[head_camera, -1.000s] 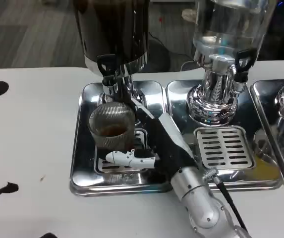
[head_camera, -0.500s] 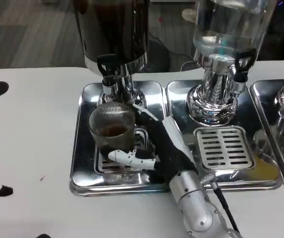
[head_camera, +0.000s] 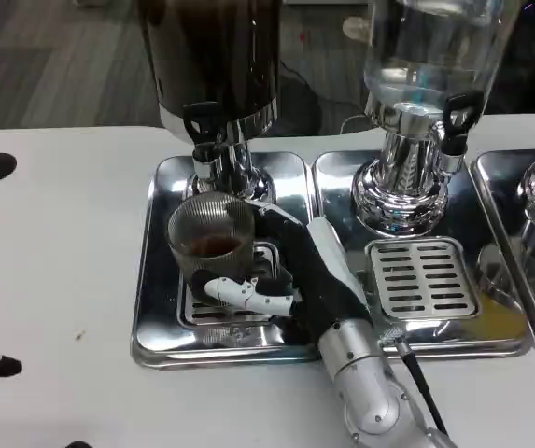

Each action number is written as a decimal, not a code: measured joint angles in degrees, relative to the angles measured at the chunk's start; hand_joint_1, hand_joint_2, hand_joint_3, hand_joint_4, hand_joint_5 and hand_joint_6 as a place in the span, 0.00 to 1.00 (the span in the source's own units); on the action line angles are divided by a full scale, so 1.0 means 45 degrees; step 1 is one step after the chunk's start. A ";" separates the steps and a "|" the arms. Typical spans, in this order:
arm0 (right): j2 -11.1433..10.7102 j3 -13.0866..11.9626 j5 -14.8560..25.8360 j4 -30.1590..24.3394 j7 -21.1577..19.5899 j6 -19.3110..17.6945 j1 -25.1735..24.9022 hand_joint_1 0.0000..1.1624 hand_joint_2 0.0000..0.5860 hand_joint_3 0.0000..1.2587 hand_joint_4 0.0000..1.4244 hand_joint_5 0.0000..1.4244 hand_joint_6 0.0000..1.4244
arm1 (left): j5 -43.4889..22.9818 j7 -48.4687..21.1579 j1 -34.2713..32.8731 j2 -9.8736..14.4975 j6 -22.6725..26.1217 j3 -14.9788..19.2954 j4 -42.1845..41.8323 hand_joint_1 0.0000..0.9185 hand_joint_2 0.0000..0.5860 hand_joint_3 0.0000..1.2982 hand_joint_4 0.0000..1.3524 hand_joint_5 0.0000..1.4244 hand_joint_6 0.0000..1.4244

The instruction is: Grasp the cup under the faucet to collect the drink, then remove the cup.

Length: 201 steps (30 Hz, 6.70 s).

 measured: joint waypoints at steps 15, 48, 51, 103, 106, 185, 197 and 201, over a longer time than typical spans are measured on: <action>0.0019 -0.0123 0.0218 0.0004 0.0016 -0.0002 -0.0027 0.64 0.16 0.28 0.25 0.21 0.10 | 0.0002 -0.0325 -0.0176 -0.0016 0.0218 -0.0045 0.0002 0.00 0.12 0.30 0.21 0.29 0.43; -0.0282 -0.0242 0.0495 -0.0888 0.0494 -0.0348 0.0732 0.63 0.14 0.29 0.26 0.22 0.11 | 0.0123 -0.0499 -0.0674 -0.0104 0.0699 -0.0606 0.0056 0.00 0.12 0.30 0.22 0.30 0.42; -0.0328 -0.0303 0.0508 -0.1182 0.0605 -0.0387 0.0933 0.63 0.14 0.29 0.26 0.22 0.11 | 0.0208 -0.0533 -0.0740 -0.0090 0.0775 -0.0640 0.0062 0.00 0.12 0.30 0.22 0.30 0.42; -0.0886 -0.0954 0.0962 -0.2660 0.2075 -0.0596 0.2194 0.63 0.13 0.22 0.17 0.15 0.02 | 0.0456 -0.0882 -0.1395 0.0173 0.1387 -0.1089 0.0128 0.00 0.12 0.30 0.22 0.30 0.43; -0.0880 -0.0915 0.0956 -0.2658 0.2136 -0.0596 0.2186 0.63 0.12 0.21 0.15 0.15 0.02 | 0.0448 -0.0882 -0.1396 0.0193 0.1389 -0.1084 0.0128 0.00 0.12 0.30 0.22 0.30 0.43; -0.0443 0.0011 0.0210 -0.2536 0.1215 -0.0358 0.1961 0.73 0.19 0.25 0.23 0.24 0.11 | -0.0582 -0.0877 -0.0216 0.0011 0.0428 0.0435 0.0109 0.00 0.17 0.34 0.26 0.32 0.44; -0.0447 0.0035 0.0217 -0.2732 0.0984 -0.0319 0.2186 0.73 0.17 0.32 0.29 0.30 0.16 | -0.0595 -0.0877 -0.0211 -0.0066 0.0403 0.0505 0.0080 0.00 0.19 0.34 0.27 0.32 0.44; -0.0470 -0.0002 0.0230 -0.2902 0.0973 -0.0319 0.2327 0.72 0.17 0.33 0.30 0.31 0.18 | -0.0594 -0.0878 -0.0221 -0.0072 0.0403 0.0508 0.0034 0.00 0.19 0.35 0.27 0.32 0.44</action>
